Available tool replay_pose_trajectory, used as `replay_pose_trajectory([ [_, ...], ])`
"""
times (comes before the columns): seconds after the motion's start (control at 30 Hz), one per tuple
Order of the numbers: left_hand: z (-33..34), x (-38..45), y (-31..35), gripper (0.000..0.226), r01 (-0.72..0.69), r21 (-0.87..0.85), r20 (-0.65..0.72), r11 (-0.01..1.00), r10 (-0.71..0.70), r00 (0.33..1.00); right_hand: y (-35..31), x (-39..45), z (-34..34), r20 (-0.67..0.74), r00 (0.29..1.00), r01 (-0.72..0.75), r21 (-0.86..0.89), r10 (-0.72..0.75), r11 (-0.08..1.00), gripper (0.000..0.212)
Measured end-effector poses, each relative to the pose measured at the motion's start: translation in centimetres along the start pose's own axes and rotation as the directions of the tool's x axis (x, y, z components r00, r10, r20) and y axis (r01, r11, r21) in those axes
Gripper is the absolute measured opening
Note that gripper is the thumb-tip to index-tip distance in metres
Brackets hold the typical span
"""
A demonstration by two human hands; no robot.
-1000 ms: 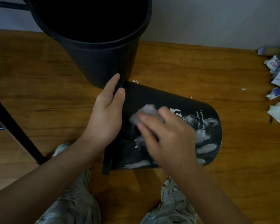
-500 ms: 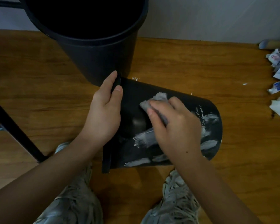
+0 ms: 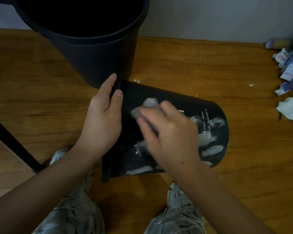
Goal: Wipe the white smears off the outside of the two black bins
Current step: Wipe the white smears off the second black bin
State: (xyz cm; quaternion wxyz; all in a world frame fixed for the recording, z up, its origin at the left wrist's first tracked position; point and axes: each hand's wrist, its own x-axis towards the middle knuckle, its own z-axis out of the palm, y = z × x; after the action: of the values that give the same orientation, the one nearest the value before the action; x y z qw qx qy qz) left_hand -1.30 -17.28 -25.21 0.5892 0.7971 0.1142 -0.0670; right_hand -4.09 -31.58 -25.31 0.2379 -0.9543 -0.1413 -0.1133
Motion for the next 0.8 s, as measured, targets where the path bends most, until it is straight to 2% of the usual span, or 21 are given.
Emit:
replay_pose_trajectory([
  [0.07, 0.0, -0.1, 0.0, 0.046, -0.010, 0.024, -0.010, 1.000, 0.011, 1.000, -0.6, -0.2, 0.4, 0.014, 0.999, 0.042, 0.027, -0.042, 0.999, 0.023],
  [0.13, 0.1, -0.2, -0.1, 0.046, -0.019, 0.029, -0.015, 0.999, 0.019, 1.000, 0.1, -0.5, 0.3, 0.006, 1.000, 0.014, 0.035, -0.014, 0.999, 0.024],
  [0.27, 0.3, -0.6, 0.0, 0.044, -0.024, 0.008, -0.039, 1.000, 0.024, 0.999, 3.5, -1.8, -1.5, -0.027, 0.990, -0.141, -0.034, 0.140, 0.989, 0.022],
  [0.37, 0.4, -0.5, -0.1, 0.043, -0.039, -0.010, -0.052, 0.999, 0.039, 0.998, 6.4, -2.5, -3.3, -0.040, 0.956, -0.293, -0.112, 0.291, 0.949, 0.018],
  [0.47, 0.4, -0.5, -0.2, 0.040, -0.067, 0.026, -0.071, 0.997, 0.069, 0.995, 7.5, -2.6, -3.8, -0.060, 0.922, -0.386, -0.104, 0.382, 0.917, 0.024],
  [0.53, 0.5, -0.6, -0.2, 0.039, -0.087, 0.058, -0.082, 0.994, 0.092, 0.992, 6.7, -2.0, -3.2, -0.076, 0.931, -0.363, -0.100, 0.357, 0.926, 0.022],
  [0.7, 0.4, -0.9, -0.3, 0.039, -0.105, 0.070, -0.082, 0.992, 0.110, 0.991, 3.5, -2.1, -1.7, 0.013, 0.996, -0.087, 0.002, 0.087, 0.996, 0.025],
  [0.73, 0.4, -1.0, -0.3, 0.038, -0.109, 0.070, -0.087, 0.992, 0.115, 0.990, 3.9, -2.7, -1.9, 0.017, 0.996, -0.084, 0.008, 0.083, 0.996, 0.025],
  [0.8, 0.5, -1.0, -0.3, 0.037, -0.113, 0.073, -0.091, 0.991, 0.119, 0.989, 5.6, -3.8, -2.8, -0.029, 0.985, -0.169, 0.012, 0.169, 0.986, 0.024],
])
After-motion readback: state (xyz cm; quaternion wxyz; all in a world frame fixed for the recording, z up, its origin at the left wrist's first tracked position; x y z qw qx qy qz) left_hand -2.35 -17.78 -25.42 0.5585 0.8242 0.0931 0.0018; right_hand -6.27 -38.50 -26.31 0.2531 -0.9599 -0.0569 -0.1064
